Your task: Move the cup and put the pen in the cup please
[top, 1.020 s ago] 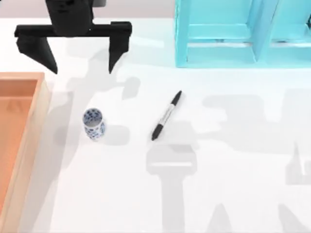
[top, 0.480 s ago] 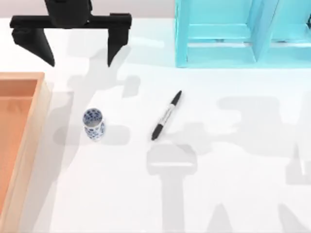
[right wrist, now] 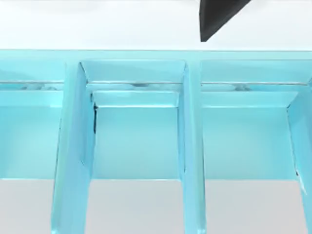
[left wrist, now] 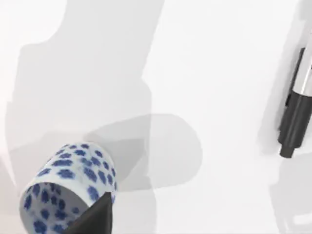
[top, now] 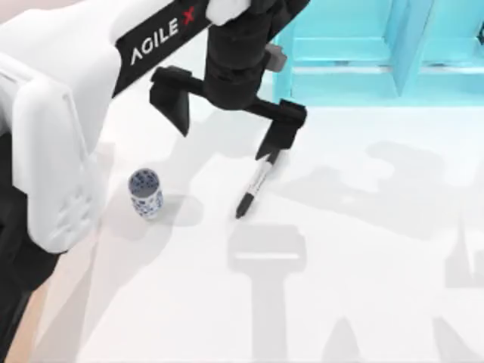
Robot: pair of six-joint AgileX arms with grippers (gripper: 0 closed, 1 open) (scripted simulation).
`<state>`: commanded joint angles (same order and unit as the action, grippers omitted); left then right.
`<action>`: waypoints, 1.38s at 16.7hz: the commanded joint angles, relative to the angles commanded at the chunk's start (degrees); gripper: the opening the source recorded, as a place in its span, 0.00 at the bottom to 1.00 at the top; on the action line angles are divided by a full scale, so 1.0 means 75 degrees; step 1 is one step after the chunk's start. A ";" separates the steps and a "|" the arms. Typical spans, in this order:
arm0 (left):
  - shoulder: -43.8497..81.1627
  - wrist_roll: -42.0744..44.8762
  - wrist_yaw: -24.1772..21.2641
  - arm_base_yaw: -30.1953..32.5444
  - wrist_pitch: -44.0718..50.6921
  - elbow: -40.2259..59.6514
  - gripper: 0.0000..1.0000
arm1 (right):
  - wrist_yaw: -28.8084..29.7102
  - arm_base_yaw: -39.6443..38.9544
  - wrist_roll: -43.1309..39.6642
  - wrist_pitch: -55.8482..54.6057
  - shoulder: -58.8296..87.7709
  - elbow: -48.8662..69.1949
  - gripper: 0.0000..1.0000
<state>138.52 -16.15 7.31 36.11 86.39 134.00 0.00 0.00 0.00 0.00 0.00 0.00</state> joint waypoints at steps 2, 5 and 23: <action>0.0466 0.0153 0.0291 0.0455 -0.0437 0.0105 1.00 | 0.0000 0.0000 0.0000 0.0000 0.0000 0.0000 1.00; 0.0771 0.0287 0.0647 0.0841 -0.0891 0.0271 1.00 | 0.0000 0.0000 0.0000 0.0000 0.0000 0.0000 1.00; 0.1270 0.0652 0.0643 0.0510 -0.3524 -0.1767 1.00 | 0.0000 0.0000 0.0000 0.0000 0.0000 0.0000 1.00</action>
<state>148.05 -11.26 12.13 39.93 59.96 120.75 0.00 0.00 0.00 0.00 0.00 0.00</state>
